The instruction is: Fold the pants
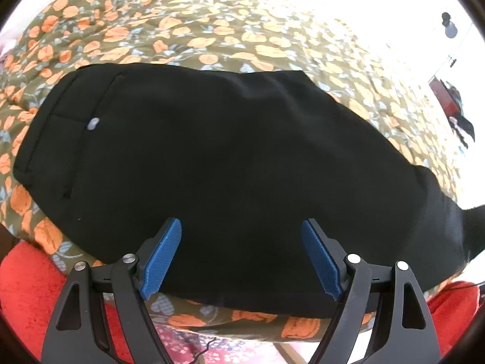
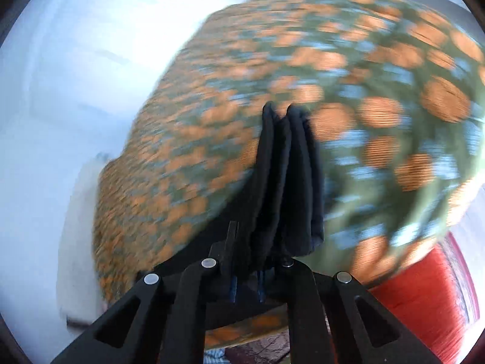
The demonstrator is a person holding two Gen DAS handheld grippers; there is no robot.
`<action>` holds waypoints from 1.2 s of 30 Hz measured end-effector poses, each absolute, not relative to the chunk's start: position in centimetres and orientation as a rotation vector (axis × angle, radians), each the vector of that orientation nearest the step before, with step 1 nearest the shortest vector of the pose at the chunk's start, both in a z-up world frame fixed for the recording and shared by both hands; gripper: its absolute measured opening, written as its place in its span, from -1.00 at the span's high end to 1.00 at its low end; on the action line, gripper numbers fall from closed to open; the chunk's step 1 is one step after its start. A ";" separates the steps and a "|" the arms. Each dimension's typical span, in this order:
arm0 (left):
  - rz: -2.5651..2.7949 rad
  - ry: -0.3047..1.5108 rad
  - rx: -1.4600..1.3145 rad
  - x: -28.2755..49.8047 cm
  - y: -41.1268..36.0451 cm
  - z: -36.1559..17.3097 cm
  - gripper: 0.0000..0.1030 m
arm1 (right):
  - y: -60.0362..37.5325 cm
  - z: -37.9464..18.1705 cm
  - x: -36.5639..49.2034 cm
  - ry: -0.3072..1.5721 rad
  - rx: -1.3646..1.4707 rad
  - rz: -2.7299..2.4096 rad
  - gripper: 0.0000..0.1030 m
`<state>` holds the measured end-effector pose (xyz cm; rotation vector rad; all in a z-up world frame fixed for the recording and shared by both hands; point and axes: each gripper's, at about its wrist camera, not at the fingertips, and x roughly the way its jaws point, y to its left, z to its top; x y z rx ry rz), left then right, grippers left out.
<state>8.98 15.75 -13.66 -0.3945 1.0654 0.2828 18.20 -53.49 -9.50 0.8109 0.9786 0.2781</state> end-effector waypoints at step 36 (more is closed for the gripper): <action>-0.170 0.967 -0.386 9.0 8.7 -11.0 0.28 | -21.4 -7.6 7.9 0.860 -0.201 0.725 -0.50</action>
